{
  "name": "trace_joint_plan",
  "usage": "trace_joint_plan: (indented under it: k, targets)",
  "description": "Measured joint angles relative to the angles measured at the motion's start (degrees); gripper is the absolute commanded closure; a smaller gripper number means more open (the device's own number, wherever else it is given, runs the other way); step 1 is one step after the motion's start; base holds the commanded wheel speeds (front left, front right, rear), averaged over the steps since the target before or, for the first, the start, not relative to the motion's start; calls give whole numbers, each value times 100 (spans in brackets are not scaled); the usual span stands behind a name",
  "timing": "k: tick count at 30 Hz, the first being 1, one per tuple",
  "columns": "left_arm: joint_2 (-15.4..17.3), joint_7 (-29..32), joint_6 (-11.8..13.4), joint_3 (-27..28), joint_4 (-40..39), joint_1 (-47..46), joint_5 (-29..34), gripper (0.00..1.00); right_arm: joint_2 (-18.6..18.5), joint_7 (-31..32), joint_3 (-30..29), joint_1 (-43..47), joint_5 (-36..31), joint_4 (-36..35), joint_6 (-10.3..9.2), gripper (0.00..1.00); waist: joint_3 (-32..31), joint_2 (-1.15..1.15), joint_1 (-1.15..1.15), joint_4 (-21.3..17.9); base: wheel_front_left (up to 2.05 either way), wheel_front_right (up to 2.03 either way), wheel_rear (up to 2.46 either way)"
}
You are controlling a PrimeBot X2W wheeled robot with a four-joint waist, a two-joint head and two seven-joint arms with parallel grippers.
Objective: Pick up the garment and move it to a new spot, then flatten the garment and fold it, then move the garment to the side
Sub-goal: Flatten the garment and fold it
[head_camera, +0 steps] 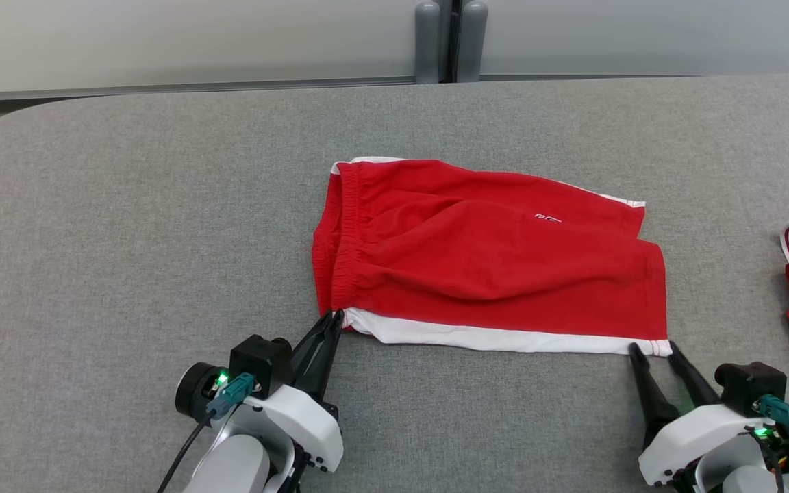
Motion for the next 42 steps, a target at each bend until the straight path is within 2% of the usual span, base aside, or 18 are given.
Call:
trace_joint_plan:
  k: [1,9,13,20,26,28,34,42]
  targets:
    - [0,0,-1,-7,7,-1,0,100,-11,-22,33,-14,26,16,0,100,2,0,0,-1,0,0,0]
    - [0,0,-4,-4,27,-30,53,100,-162,-277,252,-85,170,-119,0,100,-45,0,0,-16,0,0,0]
    - [-1,0,-45,91,-268,-55,1,100,-342,-455,365,-225,89,-558,0,100,-144,0,0,-33,0,0,0]
    - [114,25,-114,185,-943,-286,-114,100,-444,-564,-53,-567,-232,-1548,0,100,-458,0,0,-92,0,0,0]
    - [334,583,-154,264,-1791,-782,-430,100,-575,-565,-243,-942,-359,-2294,0,100,-805,0,0,-140,0,0,0]
    - [392,960,-149,382,-2245,-922,-611,100,-624,-458,-380,-1100,-433,-2609,0,100,-980,0,0,-170,0,0,0]
    - [389,1515,73,658,-3233,-893,-1071,100,-509,-12,-744,-1104,-447,-3370,0,100,-1233,0,0,-250,0,0,0]
    - [442,1858,283,787,-3996,-413,-1373,100,-56,766,-1207,-607,-412,-3851,0,100,-1308,0,0,-308,0,0,0]
